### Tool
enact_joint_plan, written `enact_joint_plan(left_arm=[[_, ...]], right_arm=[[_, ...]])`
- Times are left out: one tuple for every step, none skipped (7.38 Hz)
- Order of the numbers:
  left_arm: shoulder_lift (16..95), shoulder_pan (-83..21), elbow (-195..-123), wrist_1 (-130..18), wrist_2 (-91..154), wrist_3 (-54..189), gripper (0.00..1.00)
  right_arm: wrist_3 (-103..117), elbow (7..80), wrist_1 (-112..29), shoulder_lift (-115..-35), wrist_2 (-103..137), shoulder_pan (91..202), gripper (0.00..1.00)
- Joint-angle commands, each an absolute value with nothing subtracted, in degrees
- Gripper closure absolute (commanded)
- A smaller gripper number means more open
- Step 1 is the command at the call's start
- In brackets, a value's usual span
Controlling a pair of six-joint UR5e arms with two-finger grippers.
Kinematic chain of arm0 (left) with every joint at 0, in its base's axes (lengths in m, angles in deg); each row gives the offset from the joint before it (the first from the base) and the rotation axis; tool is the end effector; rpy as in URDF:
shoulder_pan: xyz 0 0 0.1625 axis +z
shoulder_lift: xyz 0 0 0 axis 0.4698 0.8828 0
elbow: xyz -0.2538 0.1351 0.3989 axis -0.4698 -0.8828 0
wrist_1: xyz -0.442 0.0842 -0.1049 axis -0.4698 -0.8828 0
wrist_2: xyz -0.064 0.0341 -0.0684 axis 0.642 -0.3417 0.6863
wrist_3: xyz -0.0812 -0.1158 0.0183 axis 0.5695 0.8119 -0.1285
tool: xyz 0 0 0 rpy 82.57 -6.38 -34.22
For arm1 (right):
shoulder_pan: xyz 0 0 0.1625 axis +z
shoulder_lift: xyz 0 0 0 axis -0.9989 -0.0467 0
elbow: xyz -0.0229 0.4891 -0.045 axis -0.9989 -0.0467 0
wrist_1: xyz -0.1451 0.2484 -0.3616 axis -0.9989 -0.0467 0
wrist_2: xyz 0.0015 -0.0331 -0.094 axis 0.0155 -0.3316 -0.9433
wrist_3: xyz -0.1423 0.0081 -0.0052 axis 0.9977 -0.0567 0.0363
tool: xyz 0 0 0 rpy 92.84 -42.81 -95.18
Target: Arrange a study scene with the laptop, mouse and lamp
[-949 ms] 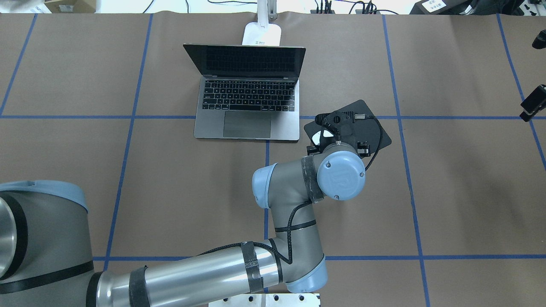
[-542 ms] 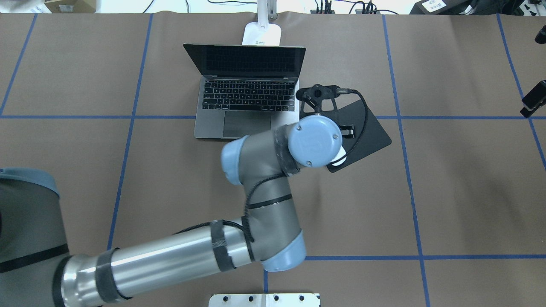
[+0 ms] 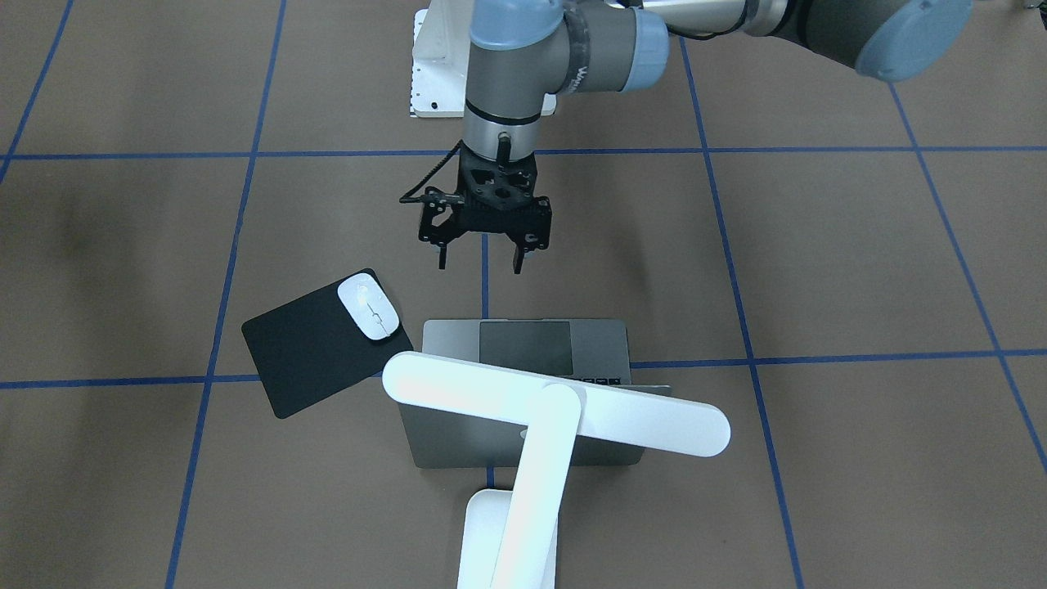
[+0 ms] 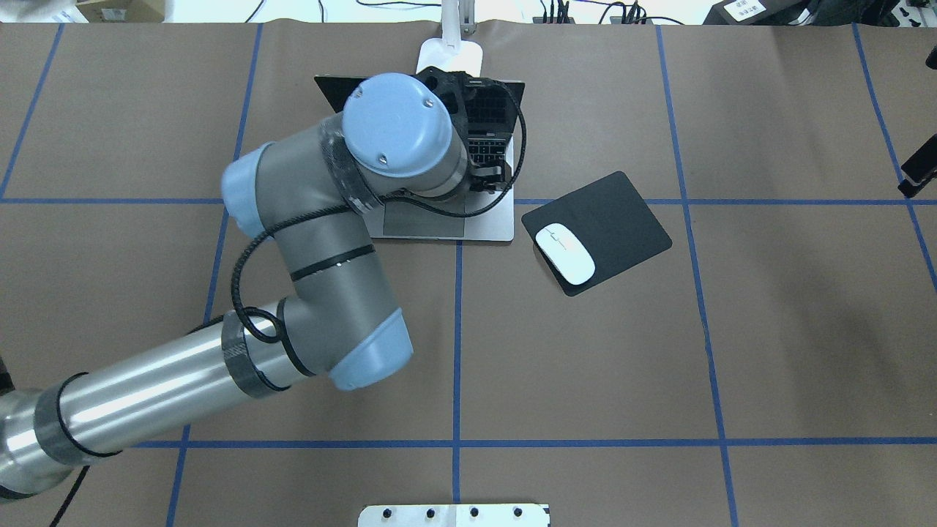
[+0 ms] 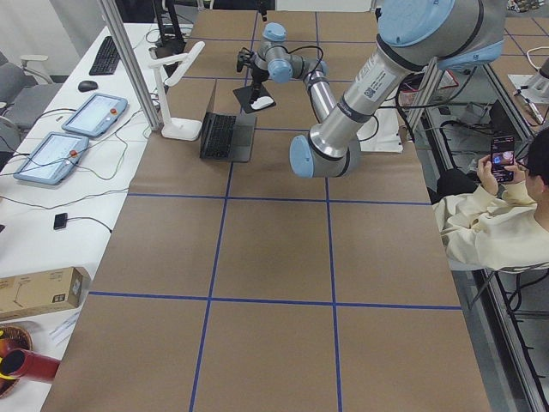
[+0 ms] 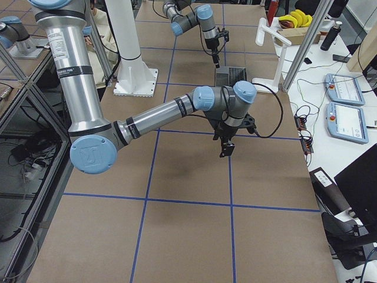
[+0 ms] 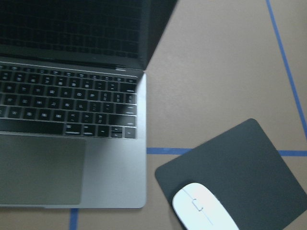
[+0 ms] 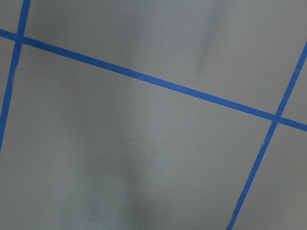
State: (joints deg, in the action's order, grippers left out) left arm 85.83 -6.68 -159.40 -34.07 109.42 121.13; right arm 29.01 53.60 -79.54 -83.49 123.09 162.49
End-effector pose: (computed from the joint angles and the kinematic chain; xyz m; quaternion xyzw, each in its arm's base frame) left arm 0.6152 -0.5602 0.1282 0.1575 0.4460 -0.0635 0.8788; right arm -0.1124 -0.5920 0.5677 -0.0279 -0.3357 -0.1656 0.9269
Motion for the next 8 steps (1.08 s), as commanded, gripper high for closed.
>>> enact_joint_plan(left_arm=[[80.81,-15.10,-160.05,-32.09,119.04,111.83,0.01],[78.43,-18.09,-160.05,-32.00,121.77,107.61,0.01],[75.27,-21.43,-159.79,-32.00,125.37,103.57,0.01],[71.15,-25.03,-160.22,-32.08,128.62,98.04,0.01],[68.07,-28.55,-159.96,-32.00,130.48,92.77,0.01],[65.43,-32.32,-159.79,-32.00,132.94,89.06,0.01],[62.09,-36.28,-159.78,-32.08,135.05,84.67,0.01],[58.32,-40.32,-159.61,-32.00,137.33,77.84,0.01]], right_arm=[[28.84,53.62,-79.62,-83.56,123.09,163.00,0.00],[28.66,53.62,-79.62,-83.56,122.92,163.00,0.00],[25.18,53.36,-79.71,-83.91,122.74,163.78,0.00],[18.79,53.27,-79.63,-83.83,122.57,163.79,0.00],[18.29,53.18,-79.62,-83.91,122.56,164.22,0.00],[18.11,53.18,-79.54,-83.57,122.48,164.40,0.00],[17.68,52.75,-79.45,-82.17,121.52,164.49,0.00],[17.06,50.83,-79.19,-80.68,120.38,164.49,0.00]])
